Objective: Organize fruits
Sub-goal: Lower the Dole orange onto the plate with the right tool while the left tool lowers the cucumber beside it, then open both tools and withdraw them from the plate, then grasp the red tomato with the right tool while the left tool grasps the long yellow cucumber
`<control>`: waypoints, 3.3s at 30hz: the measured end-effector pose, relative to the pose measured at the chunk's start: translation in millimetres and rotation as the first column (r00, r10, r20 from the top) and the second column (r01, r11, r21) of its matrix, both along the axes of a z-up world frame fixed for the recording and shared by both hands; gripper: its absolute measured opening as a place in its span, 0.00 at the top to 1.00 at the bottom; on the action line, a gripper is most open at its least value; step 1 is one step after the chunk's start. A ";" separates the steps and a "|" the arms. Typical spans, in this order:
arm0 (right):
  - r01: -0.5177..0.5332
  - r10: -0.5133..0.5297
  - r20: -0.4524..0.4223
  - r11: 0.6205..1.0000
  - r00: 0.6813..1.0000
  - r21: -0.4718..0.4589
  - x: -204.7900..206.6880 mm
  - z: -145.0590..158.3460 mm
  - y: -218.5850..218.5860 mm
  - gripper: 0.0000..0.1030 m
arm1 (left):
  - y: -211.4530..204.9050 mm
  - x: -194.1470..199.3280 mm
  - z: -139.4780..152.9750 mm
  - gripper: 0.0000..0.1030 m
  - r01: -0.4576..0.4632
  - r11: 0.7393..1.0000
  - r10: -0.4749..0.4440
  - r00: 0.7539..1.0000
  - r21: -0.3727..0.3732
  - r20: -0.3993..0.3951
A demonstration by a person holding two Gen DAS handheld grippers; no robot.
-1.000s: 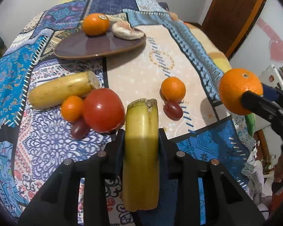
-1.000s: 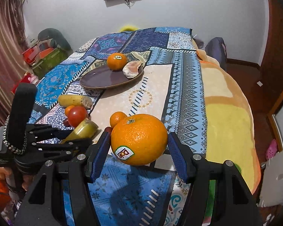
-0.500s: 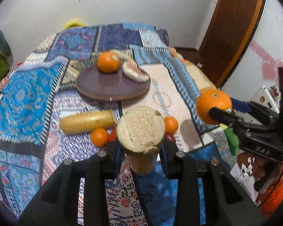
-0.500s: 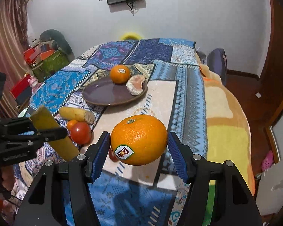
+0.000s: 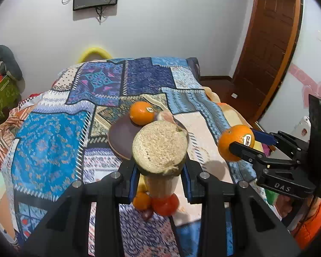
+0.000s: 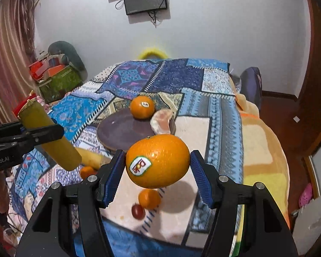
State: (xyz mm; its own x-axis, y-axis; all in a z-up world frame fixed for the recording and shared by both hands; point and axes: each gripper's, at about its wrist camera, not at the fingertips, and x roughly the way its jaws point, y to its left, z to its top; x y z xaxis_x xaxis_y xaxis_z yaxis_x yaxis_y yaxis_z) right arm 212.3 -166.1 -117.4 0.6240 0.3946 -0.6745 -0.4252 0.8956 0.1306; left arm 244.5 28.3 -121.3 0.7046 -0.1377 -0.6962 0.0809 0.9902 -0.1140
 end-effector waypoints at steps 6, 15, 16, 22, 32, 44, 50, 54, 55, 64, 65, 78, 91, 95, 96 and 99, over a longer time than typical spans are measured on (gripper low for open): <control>-0.023 0.023 0.018 1.000 1.000 -0.005 20.4 1.0 16.4 0.44 | 16.0 27.3 -7.9 0.67 -0.027 1.000 0.027 1.000 0.008 -0.007; -0.073 0.071 -0.031 0.996 0.997 -0.043 58.5 -29.7 47.1 0.47 | 31.3 70.0 -40.7 0.67 -0.024 0.999 0.022 0.997 -0.025 -0.079; -0.082 0.080 -0.047 0.995 0.996 -0.051 64.2 -36.9 53.2 0.47 | 32.4 73.9 -44.3 0.67 -0.022 0.999 0.019 0.996 -0.034 -0.089; -0.112 0.107 -0.062 0.990 0.992 -0.082 80.6 -53.0 68.6 0.47 | 36.8 96.2 -58.5 0.67 -0.001 0.998 -0.006 0.993 -0.058 -0.116; -0.149 0.142 -0.081 0.986 0.987 -0.078 94.7 -63.3 75.6 0.45 | 40.1 133.0 -79.1 0.67 -0.026 0.998 0.016 0.990 -0.064 -0.142; -0.150 0.144 -0.105 0.987 0.984 -0.051 91.1 -63.1 63.6 0.33 | 47.2 156.8 -99.0 0.65 -0.097 0.992 0.081 0.978 -0.077 -0.191; -0.136 0.131 -0.084 0.989 0.988 -0.059 85.3 -58.7 56.4 0.33 | 52.8 161.5 -109.1 0.60 -0.133 0.990 0.118 0.966 -0.051 -0.230; -0.129 0.125 -0.080 0.990 0.989 -0.051 81.7 -54.4 52.3 0.33 | 52.1 155.4 -106.5 0.60 -0.117 0.993 0.107 0.968 -0.033 -0.228; -0.126 0.121 -0.078 0.991 0.990 -0.051 80.1 -53.3 51.6 0.33 | 51.3 153.0 -104.8 0.60 -0.114 0.993 0.106 0.969 -0.026 -0.224; -0.125 0.120 -0.065 0.990 0.991 -0.066 57.2 -41.1 51.0 0.33 | 51.6 106.2 -71.9 0.57 -0.094 0.995 0.095 0.982 0.015 -0.162; -0.126 0.121 -0.065 0.990 0.990 -0.066 53.6 -39.4 51.3 0.33 | 52.4 100.6 -69.0 0.57 -0.092 0.996 0.093 0.983 0.018 -0.158; -0.134 0.127 -0.095 0.988 0.987 -0.073 -2.3 -35.1 62.4 0.32 | 67.1 -4.6 -41.8 0.38 -0.068 0.994 0.077 0.991 0.083 -0.114; -0.176 0.153 -0.204 0.979 0.967 -0.101 -25.4 -71.7 92.1 0.32 | 87.7 -45.5 -69.0 0.28 -0.055 0.995 0.069 0.982 0.082 -0.176; -0.193 0.163 -0.229 0.974 0.960 -0.116 -24.7 -81.5 99.1 0.37 | 92.7 -37.0 -82.3 0.28 -0.054 0.995 0.069 0.977 0.080 -0.203; -0.195 0.164 -0.238 0.974 0.957 -0.115 -23.2 -83.7 99.6 0.38 | 93.8 -34.5 -85.2 0.28 -0.050 0.996 0.064 0.976 0.075 -0.206; -0.193 0.161 -0.260 0.976 0.952 -0.101 -18.4 -88.9 98.0 0.44 | 94.8 -25.9 -92.2 0.28 -0.027 0.997 0.041 0.975 0.066 -0.220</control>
